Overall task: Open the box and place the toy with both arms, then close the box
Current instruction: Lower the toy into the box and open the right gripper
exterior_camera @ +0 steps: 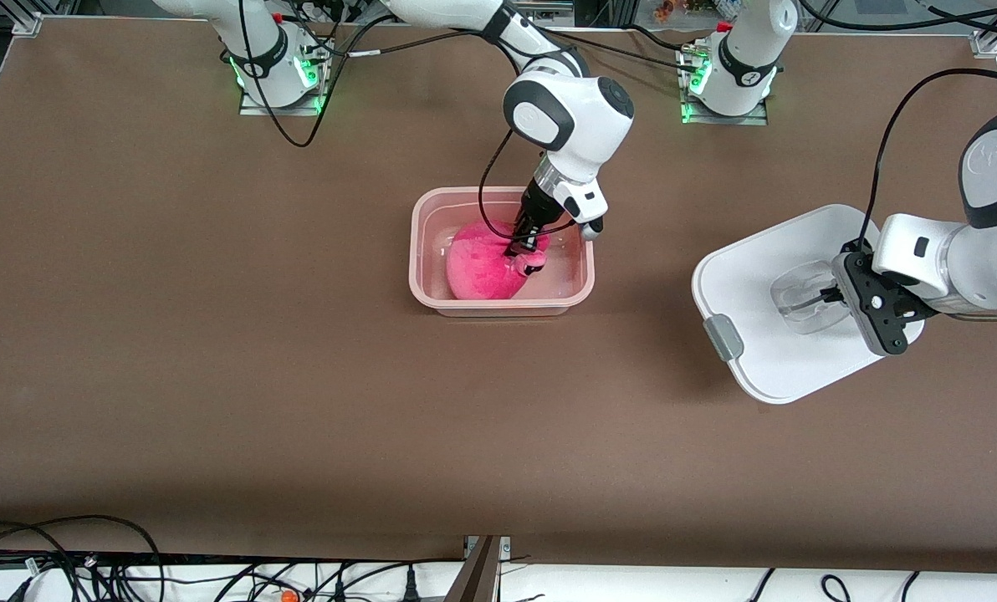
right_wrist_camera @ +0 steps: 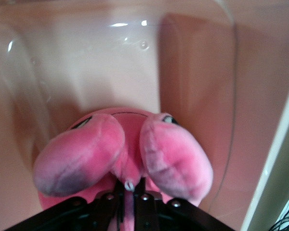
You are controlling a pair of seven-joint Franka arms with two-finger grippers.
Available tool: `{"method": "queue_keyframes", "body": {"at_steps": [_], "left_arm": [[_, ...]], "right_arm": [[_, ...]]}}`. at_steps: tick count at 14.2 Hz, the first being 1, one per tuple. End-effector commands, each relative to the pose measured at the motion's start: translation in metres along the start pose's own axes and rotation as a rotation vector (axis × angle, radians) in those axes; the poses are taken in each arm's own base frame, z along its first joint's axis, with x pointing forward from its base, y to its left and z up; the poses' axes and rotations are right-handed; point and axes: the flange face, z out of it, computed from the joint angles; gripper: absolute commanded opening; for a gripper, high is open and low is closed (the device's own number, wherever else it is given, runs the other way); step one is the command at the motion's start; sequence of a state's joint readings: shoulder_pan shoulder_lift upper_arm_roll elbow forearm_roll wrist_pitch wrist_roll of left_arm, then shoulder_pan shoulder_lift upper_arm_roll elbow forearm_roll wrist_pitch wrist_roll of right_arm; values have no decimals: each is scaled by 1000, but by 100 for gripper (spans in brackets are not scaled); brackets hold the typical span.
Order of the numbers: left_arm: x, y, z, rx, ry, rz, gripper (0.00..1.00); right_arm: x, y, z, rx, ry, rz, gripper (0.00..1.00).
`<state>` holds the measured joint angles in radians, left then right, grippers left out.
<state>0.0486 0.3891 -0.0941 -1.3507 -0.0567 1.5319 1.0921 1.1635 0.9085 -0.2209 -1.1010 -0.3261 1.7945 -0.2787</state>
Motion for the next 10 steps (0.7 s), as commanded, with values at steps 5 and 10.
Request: {"method": "queue_keyframes", "body": {"at_steps": [5,10], "left_arm": [[0,3,-3,-21,23,20,0],[2,4,-1,-25,23,27,0]], "right_arm": [[-40,70,-74,114,147,363,100],[-125,166,-123,288,265,574,100]]}}
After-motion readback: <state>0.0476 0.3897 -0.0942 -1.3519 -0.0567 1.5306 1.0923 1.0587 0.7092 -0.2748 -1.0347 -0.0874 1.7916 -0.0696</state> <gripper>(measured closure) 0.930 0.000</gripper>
